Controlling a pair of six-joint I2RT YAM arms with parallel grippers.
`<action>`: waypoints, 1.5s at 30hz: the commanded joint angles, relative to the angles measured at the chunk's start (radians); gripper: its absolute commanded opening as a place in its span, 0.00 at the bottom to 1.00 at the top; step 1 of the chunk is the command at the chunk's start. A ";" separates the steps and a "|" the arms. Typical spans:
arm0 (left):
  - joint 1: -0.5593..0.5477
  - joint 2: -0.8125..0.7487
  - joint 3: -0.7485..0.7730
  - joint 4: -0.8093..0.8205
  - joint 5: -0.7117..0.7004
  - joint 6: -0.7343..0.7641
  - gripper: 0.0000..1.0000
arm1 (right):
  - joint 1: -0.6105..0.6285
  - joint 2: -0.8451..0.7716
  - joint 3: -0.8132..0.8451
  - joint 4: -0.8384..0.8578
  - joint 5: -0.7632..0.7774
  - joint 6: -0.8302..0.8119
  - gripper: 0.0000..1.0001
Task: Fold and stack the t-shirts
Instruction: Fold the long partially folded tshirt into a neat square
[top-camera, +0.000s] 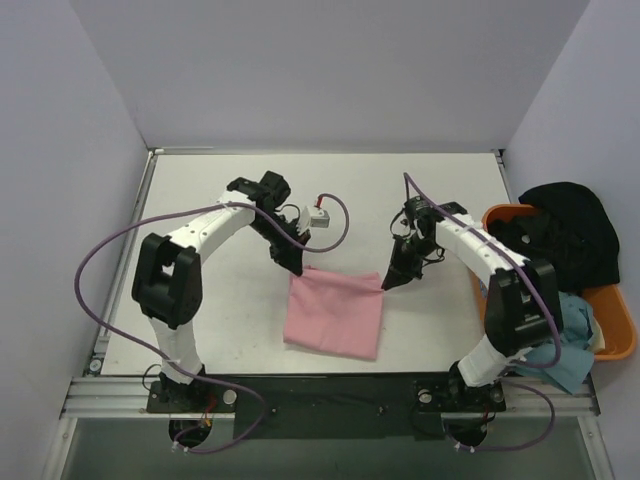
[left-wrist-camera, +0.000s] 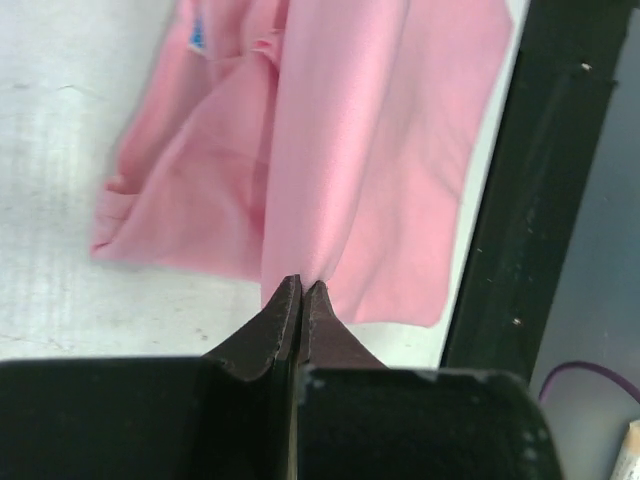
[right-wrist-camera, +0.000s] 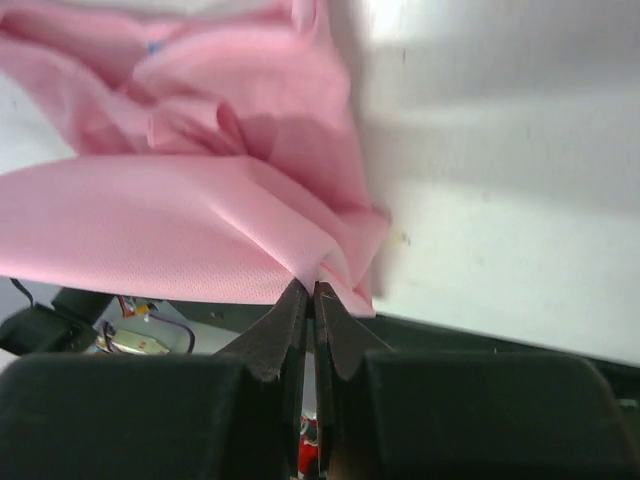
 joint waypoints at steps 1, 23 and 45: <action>0.054 0.098 0.104 0.107 -0.034 -0.108 0.00 | -0.021 0.143 0.084 0.075 -0.045 -0.052 0.00; 0.106 0.256 0.214 0.454 -0.202 -0.485 0.78 | -0.147 0.311 0.296 0.192 0.150 -0.085 0.40; 0.092 0.164 -0.107 0.754 -0.210 -0.674 0.08 | 0.042 0.228 -0.073 0.454 0.118 0.019 0.00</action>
